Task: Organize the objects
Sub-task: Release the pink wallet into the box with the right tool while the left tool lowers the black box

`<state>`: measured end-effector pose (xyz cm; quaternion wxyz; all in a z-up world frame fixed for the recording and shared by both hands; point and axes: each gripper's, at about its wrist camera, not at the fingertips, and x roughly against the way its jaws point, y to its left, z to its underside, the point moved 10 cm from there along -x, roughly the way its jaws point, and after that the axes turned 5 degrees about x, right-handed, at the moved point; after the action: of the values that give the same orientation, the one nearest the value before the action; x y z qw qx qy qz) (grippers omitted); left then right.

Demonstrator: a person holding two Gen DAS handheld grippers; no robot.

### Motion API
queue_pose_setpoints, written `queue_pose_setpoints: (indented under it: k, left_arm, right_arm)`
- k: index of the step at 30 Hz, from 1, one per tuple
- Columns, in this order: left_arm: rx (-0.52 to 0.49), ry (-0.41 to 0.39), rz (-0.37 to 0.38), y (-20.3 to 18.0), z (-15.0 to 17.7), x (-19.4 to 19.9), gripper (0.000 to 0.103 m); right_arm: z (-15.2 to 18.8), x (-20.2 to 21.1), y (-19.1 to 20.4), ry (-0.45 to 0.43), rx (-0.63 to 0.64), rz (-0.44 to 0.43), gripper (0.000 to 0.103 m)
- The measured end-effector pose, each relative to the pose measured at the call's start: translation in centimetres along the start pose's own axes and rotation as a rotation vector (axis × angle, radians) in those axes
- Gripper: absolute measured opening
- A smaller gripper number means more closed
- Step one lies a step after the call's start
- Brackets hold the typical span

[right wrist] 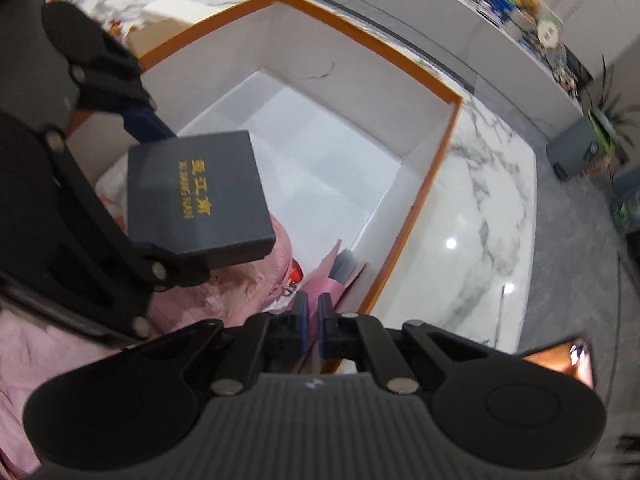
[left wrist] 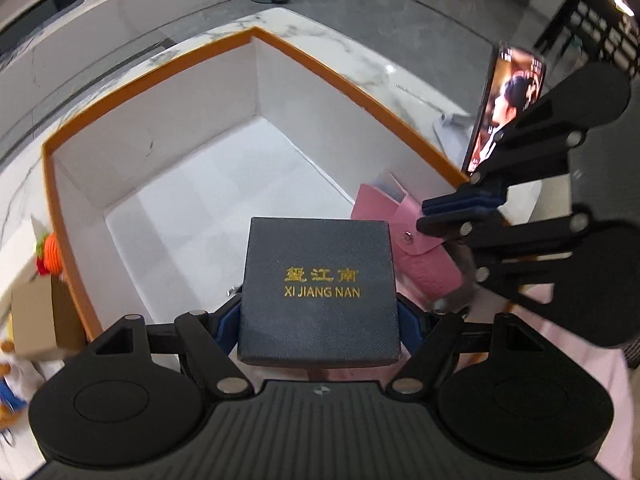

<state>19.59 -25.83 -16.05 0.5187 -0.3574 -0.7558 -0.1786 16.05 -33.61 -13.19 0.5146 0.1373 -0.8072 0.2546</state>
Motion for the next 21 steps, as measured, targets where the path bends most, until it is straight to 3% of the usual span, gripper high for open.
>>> queue_pose_setpoints:
  k: [5, 10, 21]
  left_arm:
    - [-0.026, 0.017, 0.001, -0.7, -0.5, -1.4, 0.088]
    - [0.017, 0.008, 0.044, -0.6, -0.7, -2.0, 0.089]
    - [0.207, 0.037, 0.240, 0.5, -0.7, -1.0, 0.093]
  right_arm:
    - [0.3, 0.1, -0.7, -0.021, -0.133, -0.088, 0.003]
    - [0.6, 0.2, -1.2, -0.041, -0.246, -0.166, 0.000]
    - [0.7, 0.0, -1.9, -0.065, -0.304, -0.187, 0.000]
